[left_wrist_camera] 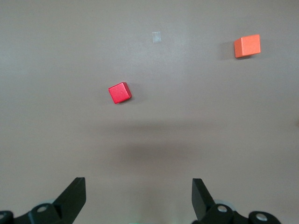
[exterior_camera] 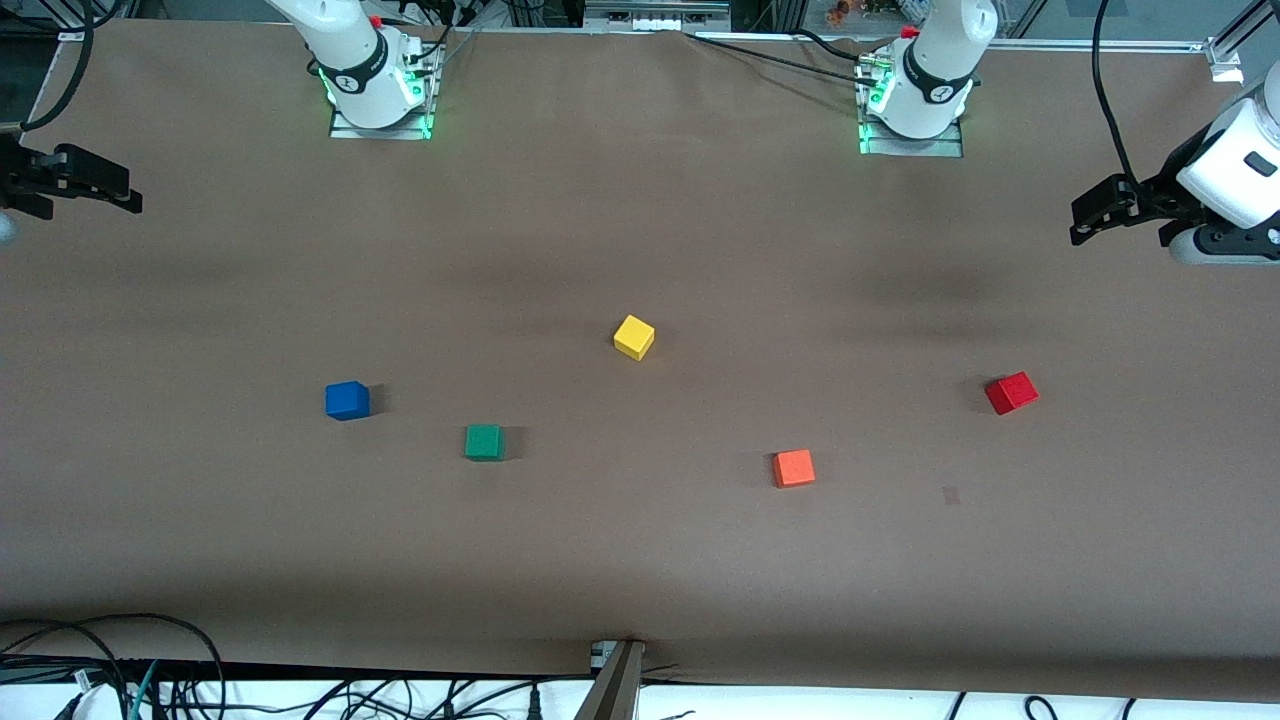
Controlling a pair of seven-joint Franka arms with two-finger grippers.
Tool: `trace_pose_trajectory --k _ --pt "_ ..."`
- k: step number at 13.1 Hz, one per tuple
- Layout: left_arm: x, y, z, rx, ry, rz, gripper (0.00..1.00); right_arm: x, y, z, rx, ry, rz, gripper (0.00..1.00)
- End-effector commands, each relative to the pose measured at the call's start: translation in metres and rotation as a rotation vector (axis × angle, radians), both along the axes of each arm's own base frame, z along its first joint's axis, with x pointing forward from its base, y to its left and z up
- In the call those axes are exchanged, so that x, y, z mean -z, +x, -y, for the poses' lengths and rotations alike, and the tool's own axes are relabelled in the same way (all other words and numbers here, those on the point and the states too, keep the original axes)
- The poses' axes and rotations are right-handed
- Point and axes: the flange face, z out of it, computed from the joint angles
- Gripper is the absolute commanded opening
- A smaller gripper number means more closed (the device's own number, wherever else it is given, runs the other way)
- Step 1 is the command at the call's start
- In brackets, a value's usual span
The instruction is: Pass red block to right arm, stack on blue
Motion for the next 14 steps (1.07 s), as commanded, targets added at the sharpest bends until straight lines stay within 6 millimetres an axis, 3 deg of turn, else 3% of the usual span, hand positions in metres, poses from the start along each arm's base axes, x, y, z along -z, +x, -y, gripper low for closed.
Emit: trace_pose_trajectory --k 1,14 --pt "-0.006 0.0033 0.0022 0.002 0.007 -0.004 1.0 -0.0054 -0.0082 -0.0008 0.014 -0.003 -0.001 1.0" --pt "-0.0029 -0.0031 0.002 -0.035 0.01 -0.054 1.0 -0.0027 -0.0023 0.003 0.011 -0.008 0.006 1.0"
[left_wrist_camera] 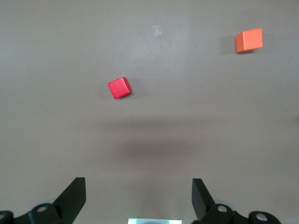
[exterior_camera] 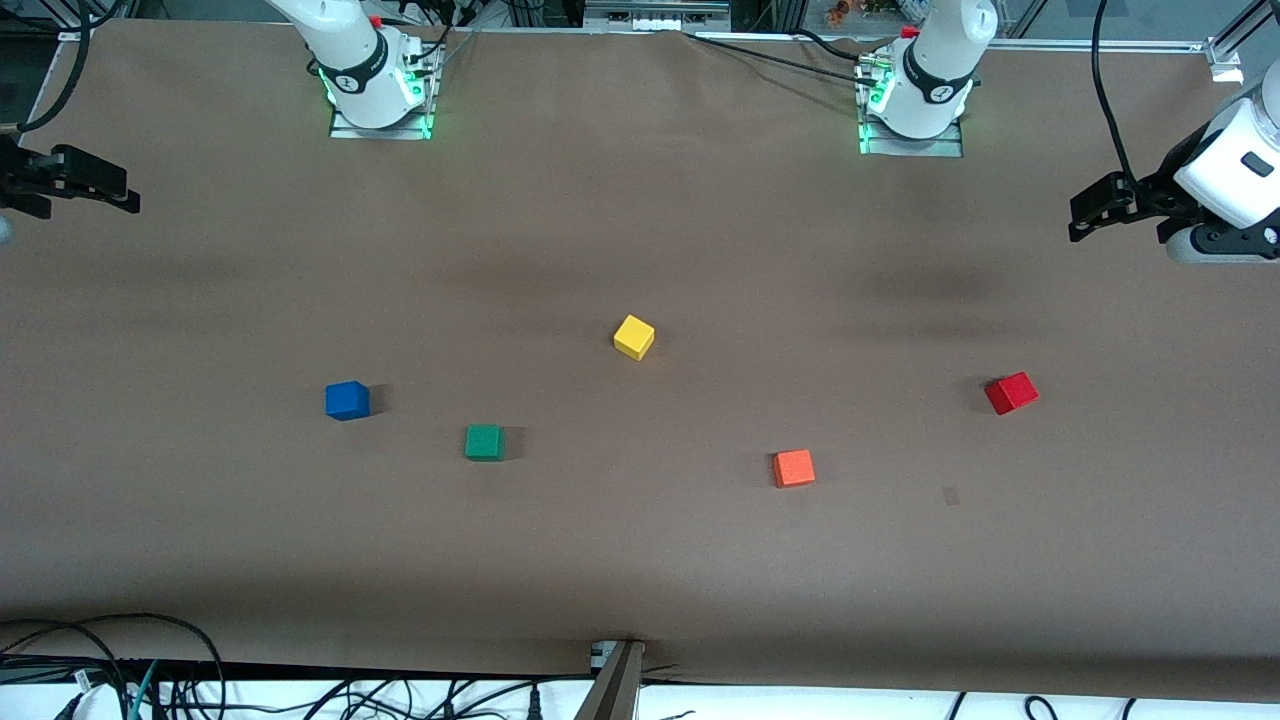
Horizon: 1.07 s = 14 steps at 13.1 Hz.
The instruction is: Pass red block to right arm, stack on blue
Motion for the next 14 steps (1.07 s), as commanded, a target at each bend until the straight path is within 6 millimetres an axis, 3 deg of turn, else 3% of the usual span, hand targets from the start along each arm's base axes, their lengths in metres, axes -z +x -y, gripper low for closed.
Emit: trace_pose_trajectory --k 1,8,11,14 --pt "-0.004 -0.003 0.002 -0.067 0.016 -0.048 1.0 -0.003 -0.003 0.0 0.004 -0.01 0.007 1.0" --pt "0.01 -0.009 -0.012 -0.258 0.006 -0.114 1.0 -0.004 -0.003 0.003 0.001 -0.045 0.006 1.0" --pt "0.051 -0.002 -0.029 -0.378 0.017 -0.179 1.0 -0.004 -0.003 0.003 0.002 -0.044 0.006 1.0" --pt "0.093 0.024 -0.034 -0.389 0.01 -0.132 1.0 -0.004 -0.003 0.002 0.004 -0.043 0.006 1.0"
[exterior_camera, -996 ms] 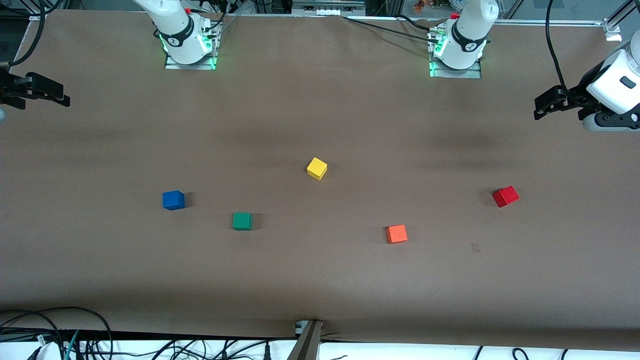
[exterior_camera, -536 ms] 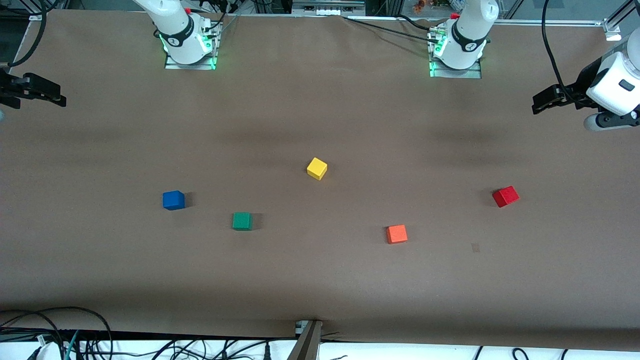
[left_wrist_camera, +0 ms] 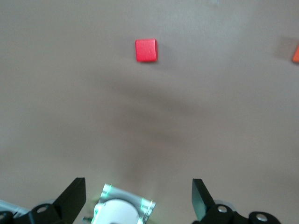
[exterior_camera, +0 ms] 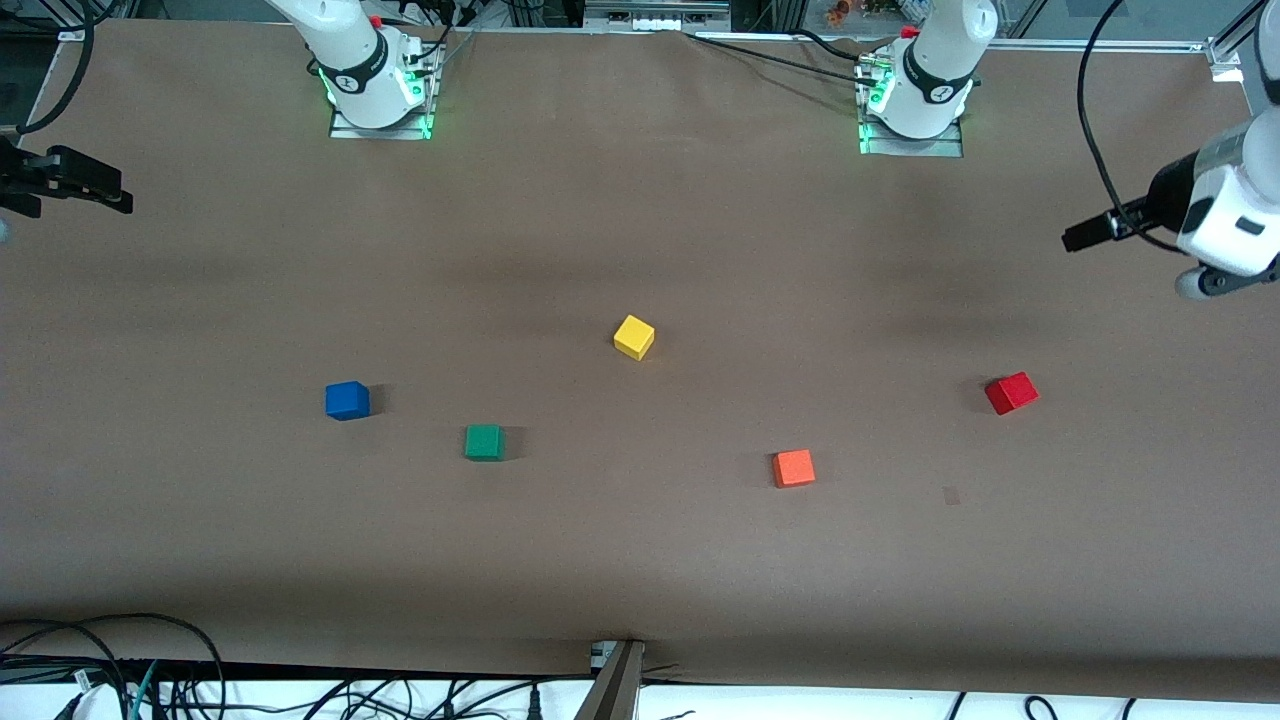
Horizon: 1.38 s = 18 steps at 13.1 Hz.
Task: Pass red block to right arm, stack on blue
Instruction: 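Reach the left gripper down to the red cube and close on it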
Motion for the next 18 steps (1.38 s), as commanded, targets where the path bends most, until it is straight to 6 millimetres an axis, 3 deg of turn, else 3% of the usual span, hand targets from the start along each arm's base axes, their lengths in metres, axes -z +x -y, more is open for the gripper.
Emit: trace_pose_trajectory --k 1,6,9,11,14,18 --pt "0.032 0.023 0.002 -0.022 -0.023 0.033 1.0 -0.003 -0.003 -0.001 0.009 -0.009 0.006 1.0" --pt "0.11 0.065 0.0 -0.025 -0.022 0.09 1.0 0.0 -0.001 -0.001 0.014 -0.007 0.002 1.0" --pt "0.173 0.087 -0.017 -0.044 -0.006 0.117 1.0 -0.001 0.0 0.0 0.002 -0.005 0.005 1.0" --pt "0.204 0.095 -0.025 -0.037 -0.004 0.137 1.0 0.002 0.001 0.003 0.009 -0.006 0.002 1.0" --pt "0.235 0.086 -0.029 0.034 0.063 0.157 1.0 0.003 0.001 0.009 0.02 -0.005 -0.003 1.0" --pt "0.289 0.055 -0.026 0.093 0.087 0.204 1.0 0.003 0.002 0.006 0.015 -0.003 -0.003 1.0"
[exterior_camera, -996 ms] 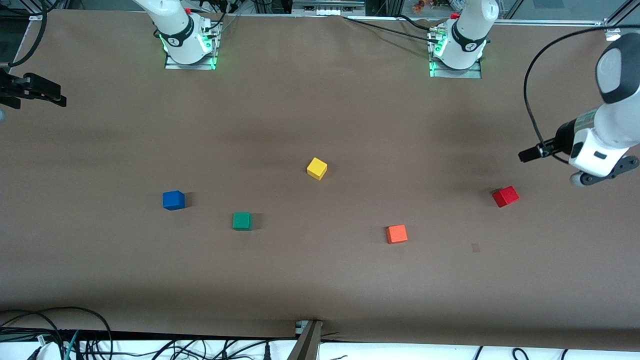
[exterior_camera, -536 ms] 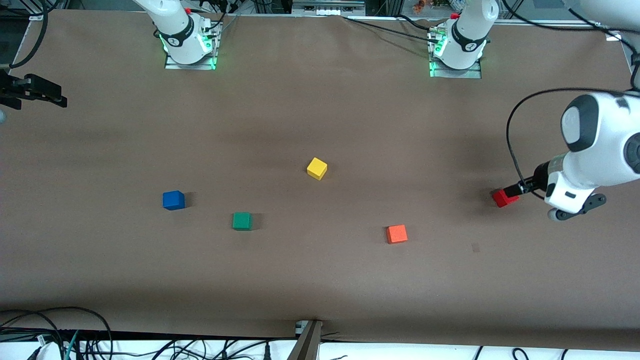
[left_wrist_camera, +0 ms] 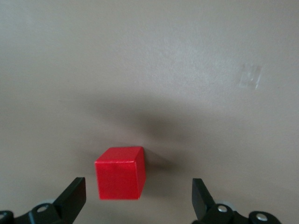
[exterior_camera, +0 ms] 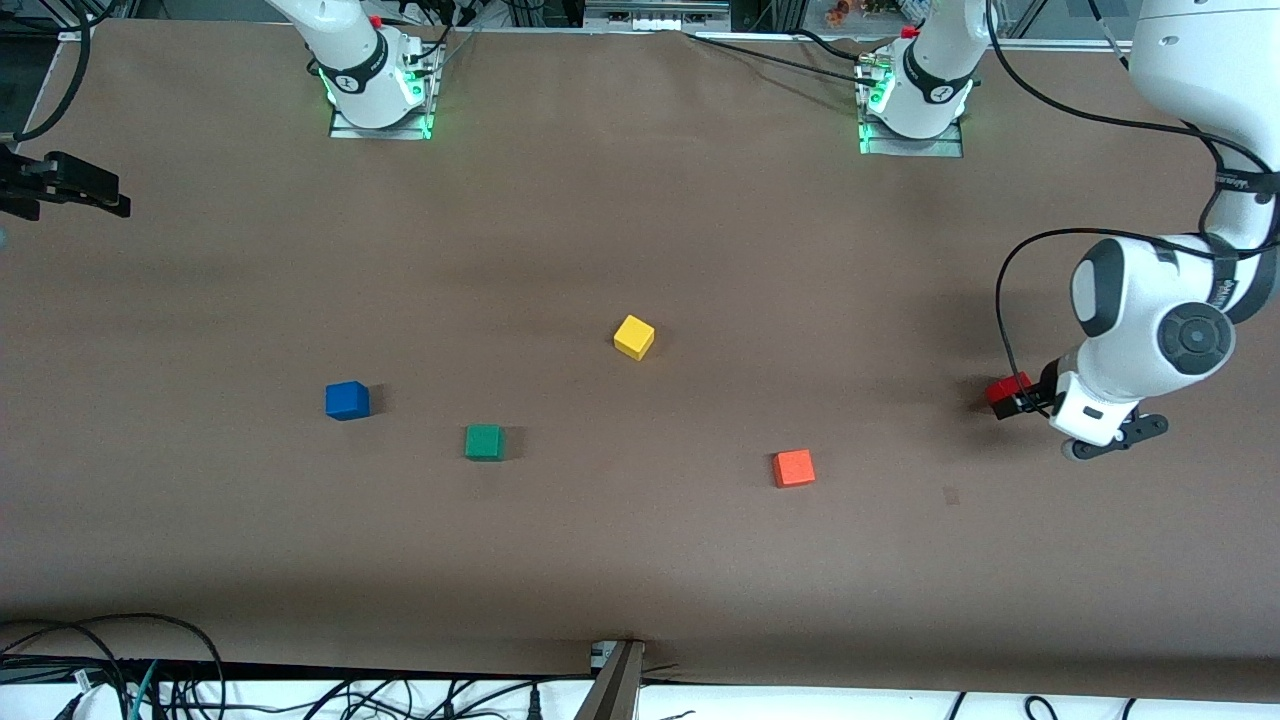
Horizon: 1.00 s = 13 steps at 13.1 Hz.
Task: Pass red block to right arm, stack on blue
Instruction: 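Reach the left gripper down to the red cube and close on it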
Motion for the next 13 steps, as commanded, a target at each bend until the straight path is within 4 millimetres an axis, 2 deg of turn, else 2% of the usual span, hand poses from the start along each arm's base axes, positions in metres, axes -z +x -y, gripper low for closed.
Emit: trace_pose_trajectory --k 1,2,7,9,11,13 --pt "0.019 -0.023 -0.002 0.054 0.027 0.009 1.0 -0.002 -0.001 0.0 0.004 -0.003 0.006 1.0" --pt "0.024 -0.025 -0.014 0.054 0.041 0.001 1.0 -0.002 -0.001 0.0 0.004 -0.003 0.006 1.0" --pt "0.041 -0.027 -0.017 0.052 0.038 -0.004 1.0 -0.002 0.0 0.0 0.004 -0.003 0.006 1.0" --pt "0.051 -0.028 -0.03 0.028 0.031 0.017 1.0 -0.001 -0.001 0.0 0.004 -0.003 0.005 1.0" --pt "0.063 -0.031 -0.032 0.027 0.025 0.032 1.0 0.012 0.007 -0.003 -0.001 -0.004 -0.017 1.0" --pt "0.074 -0.033 -0.032 0.03 0.021 0.029 1.0 0.013 0.008 -0.004 -0.003 -0.004 -0.014 1.0"
